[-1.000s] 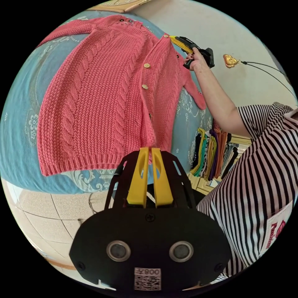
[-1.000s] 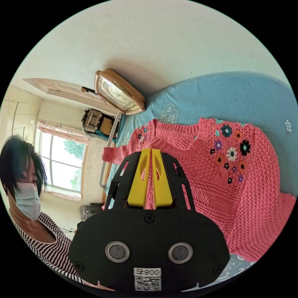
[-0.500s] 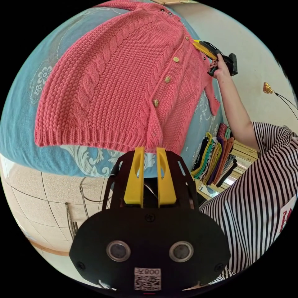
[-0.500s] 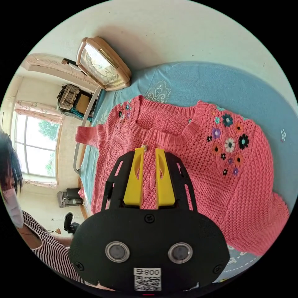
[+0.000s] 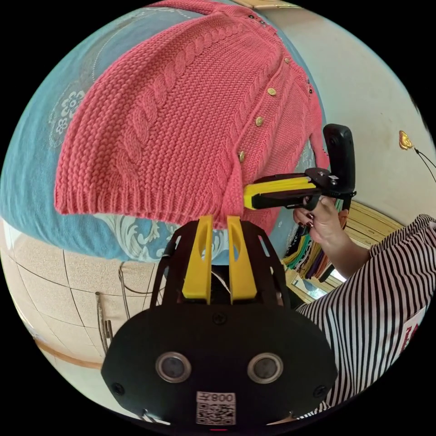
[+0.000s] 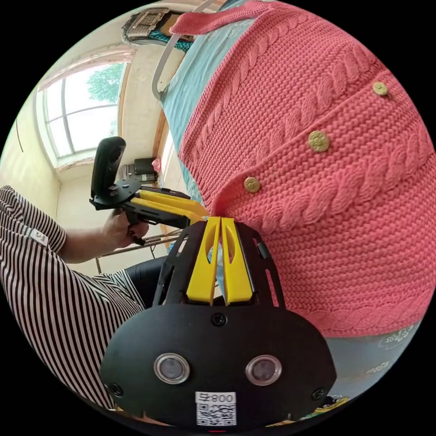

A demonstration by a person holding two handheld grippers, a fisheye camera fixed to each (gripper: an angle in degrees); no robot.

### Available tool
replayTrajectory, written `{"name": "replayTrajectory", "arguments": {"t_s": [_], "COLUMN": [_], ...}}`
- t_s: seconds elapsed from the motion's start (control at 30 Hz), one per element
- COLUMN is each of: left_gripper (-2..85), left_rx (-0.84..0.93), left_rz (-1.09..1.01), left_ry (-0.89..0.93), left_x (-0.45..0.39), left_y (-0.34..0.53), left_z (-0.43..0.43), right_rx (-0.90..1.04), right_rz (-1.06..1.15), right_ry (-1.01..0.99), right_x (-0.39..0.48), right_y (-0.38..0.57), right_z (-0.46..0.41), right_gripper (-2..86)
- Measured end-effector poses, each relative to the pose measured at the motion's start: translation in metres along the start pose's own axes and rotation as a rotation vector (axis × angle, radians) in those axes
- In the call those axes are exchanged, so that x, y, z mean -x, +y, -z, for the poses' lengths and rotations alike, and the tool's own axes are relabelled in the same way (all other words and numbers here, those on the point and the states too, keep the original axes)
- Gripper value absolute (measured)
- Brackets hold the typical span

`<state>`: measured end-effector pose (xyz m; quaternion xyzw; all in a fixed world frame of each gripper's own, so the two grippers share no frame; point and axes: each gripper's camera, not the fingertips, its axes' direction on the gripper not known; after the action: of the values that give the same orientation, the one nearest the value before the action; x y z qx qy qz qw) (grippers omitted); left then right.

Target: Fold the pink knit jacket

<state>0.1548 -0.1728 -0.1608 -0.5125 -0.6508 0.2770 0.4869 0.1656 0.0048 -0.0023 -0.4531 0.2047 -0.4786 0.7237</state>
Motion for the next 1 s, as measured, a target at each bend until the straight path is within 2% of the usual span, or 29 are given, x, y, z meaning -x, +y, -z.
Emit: {"name": "replayTrajectory", "arguments": {"t_s": [0.07, 0.13, 0.3, 0.53, 0.63, 0.8, 0.93, 1.0], "left_gripper": [6.3, 6.4, 6.9, 8.2, 7.9, 5.5, 3.9, 3.6], "left_rx": [-0.013, -0.029, -0.088, -0.225, -0.173, -0.091, -0.055, -0.058], "left_rz": [0.028, 0.053, 0.101, 0.088, 0.04, 0.002, -0.041, -0.045], "left_ry": [-0.035, -0.055, -0.132, -0.303, -0.382, -0.419, -0.431, -0.422], "left_x": [0.01, 0.019, 0.037, 0.057, 0.064, 0.071, 0.067, 0.069], "left_y": [0.005, 0.007, 0.01, -0.016, -0.041, -0.062, -0.07, -0.07], "left_z": [0.012, 0.023, 0.054, 0.107, 0.093, 0.074, 0.072, 0.077], "right_rx": [-0.008, -0.02, -0.032, -0.107, -0.146, -0.167, -0.164, -0.182], "right_rz": [-0.003, 0.035, -0.05, -0.493, -0.578, -0.607, -0.628, -0.629], "right_ry": [-0.106, -0.132, -0.037, 0.139, 0.141, 0.001, 0.034, -0.012], "right_x": [0.0, 0.01, 0.013, -0.017, -0.027, -0.04, -0.041, -0.044], "right_y": [-0.013, -0.026, -0.006, 0.125, 0.142, 0.126, 0.126, 0.131], "right_z": [-0.011, -0.009, 0.01, 0.067, 0.068, 0.047, 0.039, 0.043], "right_gripper": [0.6, 0.7, 2.3, 7.6, 8.5, 9.9, 5.8, 4.3]}}
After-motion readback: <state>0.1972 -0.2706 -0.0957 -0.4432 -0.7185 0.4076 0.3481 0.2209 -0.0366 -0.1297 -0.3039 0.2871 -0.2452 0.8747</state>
